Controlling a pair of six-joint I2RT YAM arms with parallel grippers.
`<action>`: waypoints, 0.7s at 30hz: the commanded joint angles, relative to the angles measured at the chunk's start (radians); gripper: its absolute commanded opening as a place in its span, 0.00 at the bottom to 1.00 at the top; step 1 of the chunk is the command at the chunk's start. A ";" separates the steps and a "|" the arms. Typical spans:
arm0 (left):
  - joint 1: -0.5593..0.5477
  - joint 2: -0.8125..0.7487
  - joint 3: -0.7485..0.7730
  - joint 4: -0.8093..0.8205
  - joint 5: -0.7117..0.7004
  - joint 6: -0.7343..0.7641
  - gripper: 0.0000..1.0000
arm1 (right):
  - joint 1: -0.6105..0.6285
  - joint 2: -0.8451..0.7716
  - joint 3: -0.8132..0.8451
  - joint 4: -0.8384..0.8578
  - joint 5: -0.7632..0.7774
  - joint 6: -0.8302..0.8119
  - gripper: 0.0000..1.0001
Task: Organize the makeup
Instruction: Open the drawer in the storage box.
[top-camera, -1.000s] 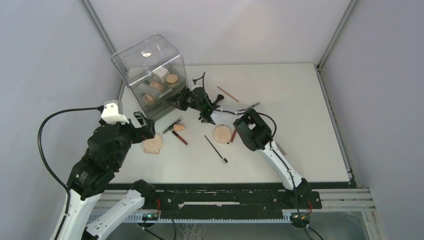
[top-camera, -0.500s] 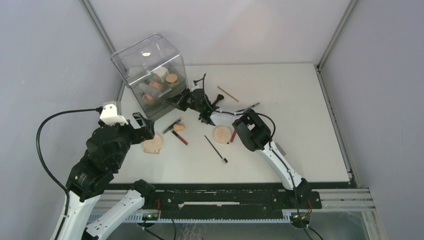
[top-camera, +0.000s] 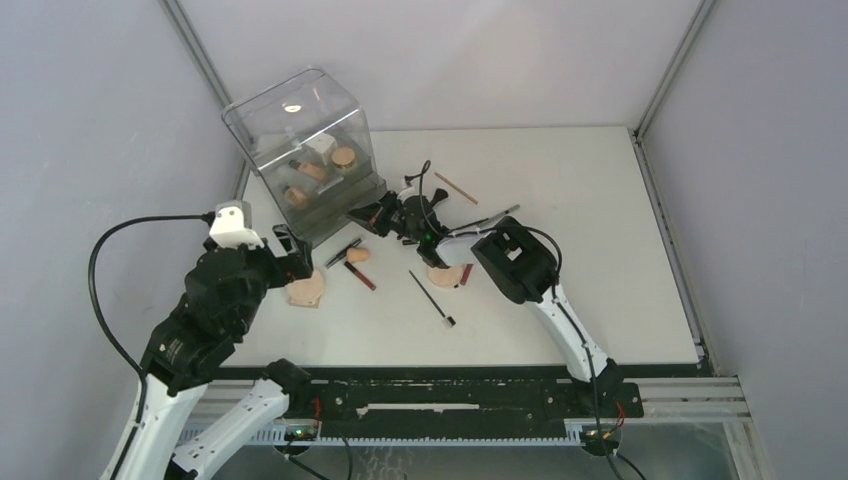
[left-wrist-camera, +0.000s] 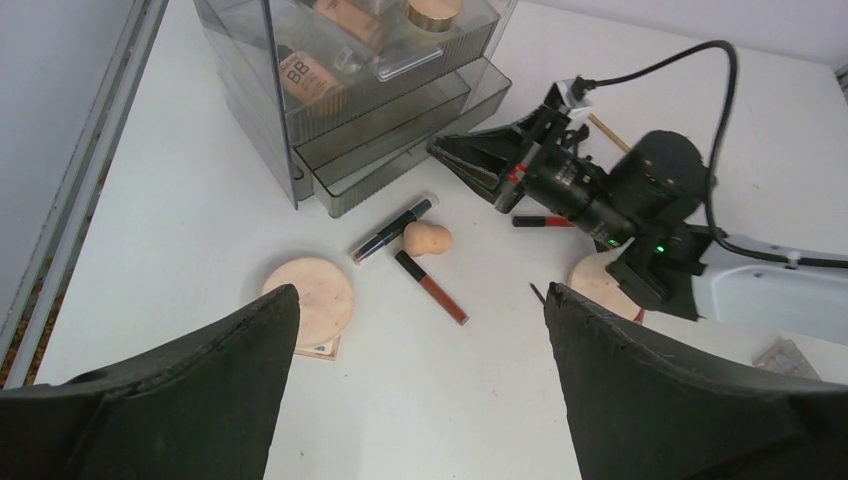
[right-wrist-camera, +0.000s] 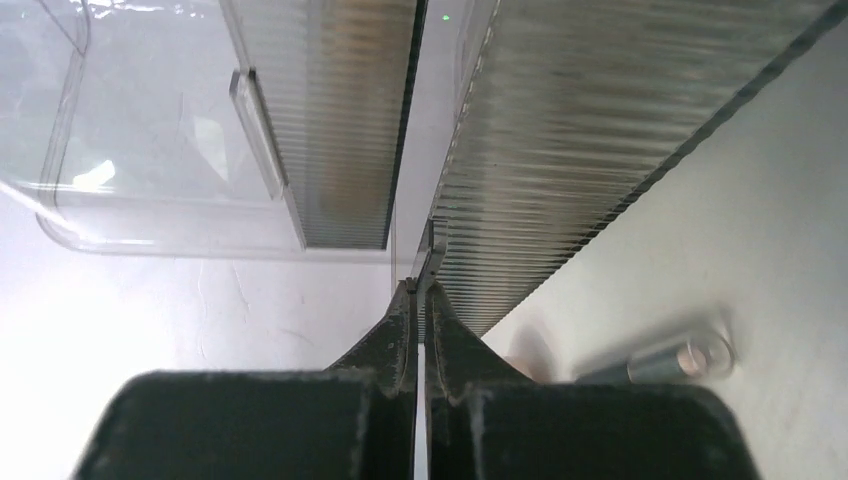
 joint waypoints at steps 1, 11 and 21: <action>0.003 0.032 -0.018 0.035 -0.014 -0.001 0.96 | -0.007 -0.135 -0.133 0.120 0.015 -0.006 0.00; 0.003 0.090 -0.013 0.057 -0.003 0.001 0.96 | 0.000 -0.225 -0.302 0.139 -0.012 -0.042 0.00; 0.007 0.182 0.019 0.059 0.014 0.005 0.97 | -0.026 -0.313 -0.365 0.102 -0.032 -0.089 0.34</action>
